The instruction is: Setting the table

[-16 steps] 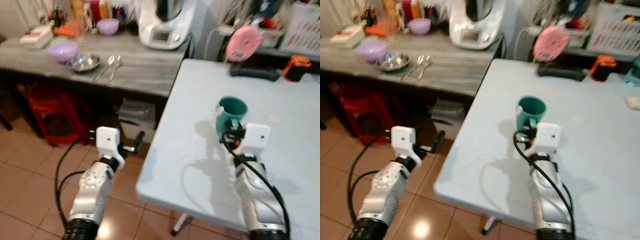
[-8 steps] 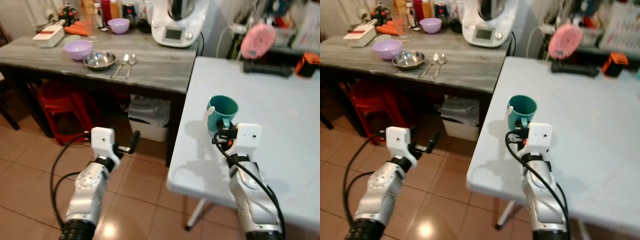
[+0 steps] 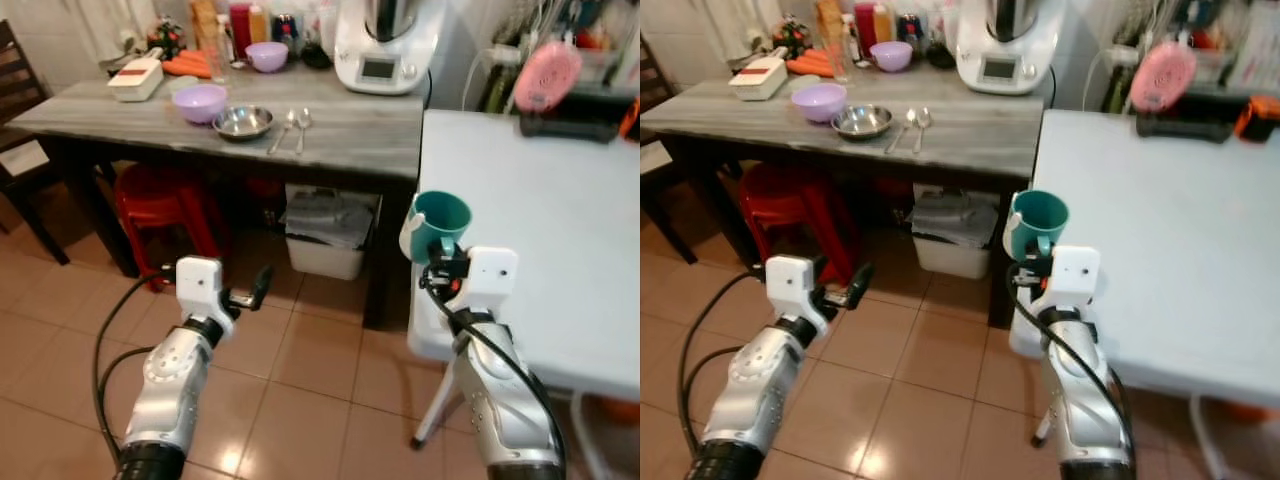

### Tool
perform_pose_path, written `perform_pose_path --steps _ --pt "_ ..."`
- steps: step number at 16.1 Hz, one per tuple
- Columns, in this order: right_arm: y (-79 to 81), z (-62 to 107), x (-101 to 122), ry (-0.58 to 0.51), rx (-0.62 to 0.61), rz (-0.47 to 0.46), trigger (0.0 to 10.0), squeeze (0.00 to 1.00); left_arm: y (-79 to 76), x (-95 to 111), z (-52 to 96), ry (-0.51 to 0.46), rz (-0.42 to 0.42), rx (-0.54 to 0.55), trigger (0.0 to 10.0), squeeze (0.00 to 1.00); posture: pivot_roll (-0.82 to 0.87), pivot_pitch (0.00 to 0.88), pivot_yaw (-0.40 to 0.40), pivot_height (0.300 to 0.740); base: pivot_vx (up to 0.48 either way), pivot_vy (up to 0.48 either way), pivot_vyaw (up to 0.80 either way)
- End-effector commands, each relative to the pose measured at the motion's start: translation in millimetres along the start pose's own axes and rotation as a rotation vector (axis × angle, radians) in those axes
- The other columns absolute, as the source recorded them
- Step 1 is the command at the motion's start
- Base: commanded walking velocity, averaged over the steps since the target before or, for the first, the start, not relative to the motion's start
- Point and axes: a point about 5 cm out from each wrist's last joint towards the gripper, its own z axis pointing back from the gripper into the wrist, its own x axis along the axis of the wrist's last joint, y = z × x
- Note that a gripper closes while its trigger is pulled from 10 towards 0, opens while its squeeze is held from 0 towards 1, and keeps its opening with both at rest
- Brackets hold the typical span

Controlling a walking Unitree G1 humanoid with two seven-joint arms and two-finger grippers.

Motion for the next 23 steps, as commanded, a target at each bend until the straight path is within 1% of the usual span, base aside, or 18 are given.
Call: perform_pose_path --steps 1,12,15,16,17,18,20,22,23 --pt "1.5 -1.7 9.3 -0.041 -0.002 -0.003 10.0 0.0 4.6 4.2 -0.5 -0.004 -0.028 0.004 10.0 0.0 -0.04 0.0 0.028 0.74 0.0 0.458 0.0" --pt "1.4 -2.3 10.0 -0.052 -0.019 -0.001 10.0 0.0 2.3 4.9 -2.9 -0.015 -0.03 0.001 10.0 0.0 -0.04 0.0 0.028 0.74 0.0 0.474 0.0" --pt "-0.9 -2.1 10.3 -0.056 -0.025 0.002 10.0 0.0 1.8 5.0 -3.4 -0.019 -0.027 0.01 10.0 0.0 -0.04 0.0 0.028 0.74 0.0 0.434 0.0" --pt "-1.2 -2.0 10.8 -0.058 -0.026 0.003 10.0 0.0 2.4 6.0 -3.4 -0.026 -0.04 0.018 10.0 0.0 -0.04 0.0 0.028 0.74 0.0 0.0 0.0" --pt "-1.4 -1.5 11.8 -0.065 -0.026 0.008 10.0 0.0 5.1 8.4 -2.6 -0.038 -0.086 0.027 10.0 0.0 -0.04 0.0 0.029 0.74 0.0 0.0 0.0" --pt "-1.9 0.0 13.4 -0.076 -0.025 0.022 10.0 0.0 14.0 11.9 -0.3 -0.057 -0.114 0.07 10.0 0.0 -0.04 0.0 0.03 0.74 0.0 0.0 0.0" --pt "-5.7 2.6 16.5 -0.094 -0.033 0.047 10.0 0.0 17.9 16.2 1.3 -0.083 -0.118 0.082 10.0 0.0 -0.04 0.0 0.028 0.74 0.0 0.0 0.0" --pt "-11.4 5.7 15.8 -0.098 -0.049 0.055 10.0 0.0 19.6 15.7 2.9 -0.083 -0.138 0.098 10.0 0.0 -0.04 0.0 0.028 0.74 0.249 0.0 0.0" --pt "-11.9 6.1 14.9 -0.096 -0.049 0.056 10.0 0.0 18.9 15.0 2.9 -0.081 -0.129 0.092 10.0 0.0 -0.04 0.0 0.029 0.74 0.251 0.0 0.0"
